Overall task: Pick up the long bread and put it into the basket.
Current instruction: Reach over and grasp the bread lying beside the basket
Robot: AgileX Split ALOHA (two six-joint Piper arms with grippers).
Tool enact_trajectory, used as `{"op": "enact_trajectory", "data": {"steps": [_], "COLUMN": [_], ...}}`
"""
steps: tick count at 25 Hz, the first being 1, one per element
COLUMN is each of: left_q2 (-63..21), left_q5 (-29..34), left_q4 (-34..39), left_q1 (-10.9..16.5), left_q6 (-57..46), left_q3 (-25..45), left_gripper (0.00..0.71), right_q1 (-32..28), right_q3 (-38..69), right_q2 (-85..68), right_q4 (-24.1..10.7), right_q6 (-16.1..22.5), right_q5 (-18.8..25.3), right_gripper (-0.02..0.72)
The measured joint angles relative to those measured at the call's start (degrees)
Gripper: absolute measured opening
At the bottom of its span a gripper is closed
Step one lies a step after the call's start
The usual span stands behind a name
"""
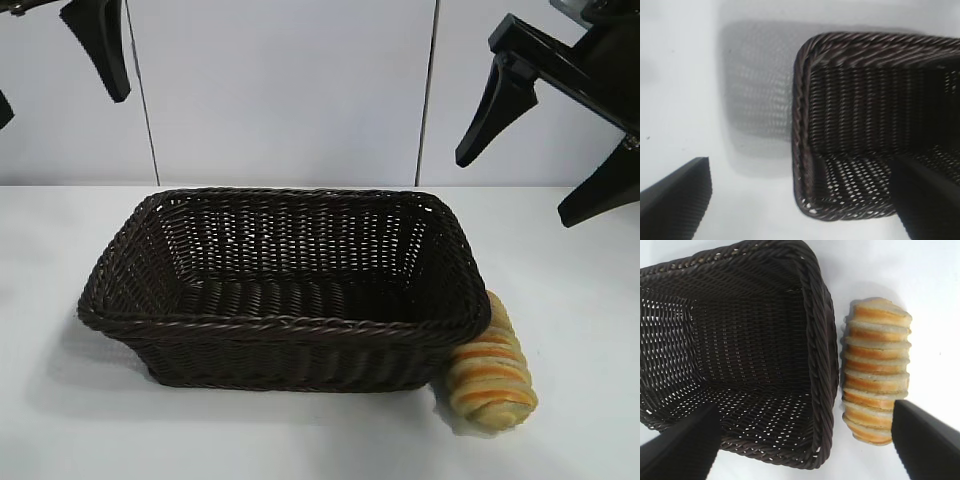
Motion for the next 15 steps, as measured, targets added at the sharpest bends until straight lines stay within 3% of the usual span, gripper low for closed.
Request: {"op": "enact_trajectory", "data": {"steps": [6,15], "left_q2": [-0.1,-0.1], "left_q5": [-4.8,-6.2], "left_q4": [-6.9,-7.5], "left_q1": [0.0,0.0], "left_q6": [-0.2,-0.2], "left_q3": [4.0,5.6], "left_gripper": [0.694,0.694], "right_q1": [0.0,0.0], "right_q3": [0.0,0.0], "right_q2": [0.0,0.0], "right_q4": [0.0,0.0], "right_q6": [0.0,0.0], "right_q5": [0.0,0.0], "right_gripper": [0.661,0.661]}}
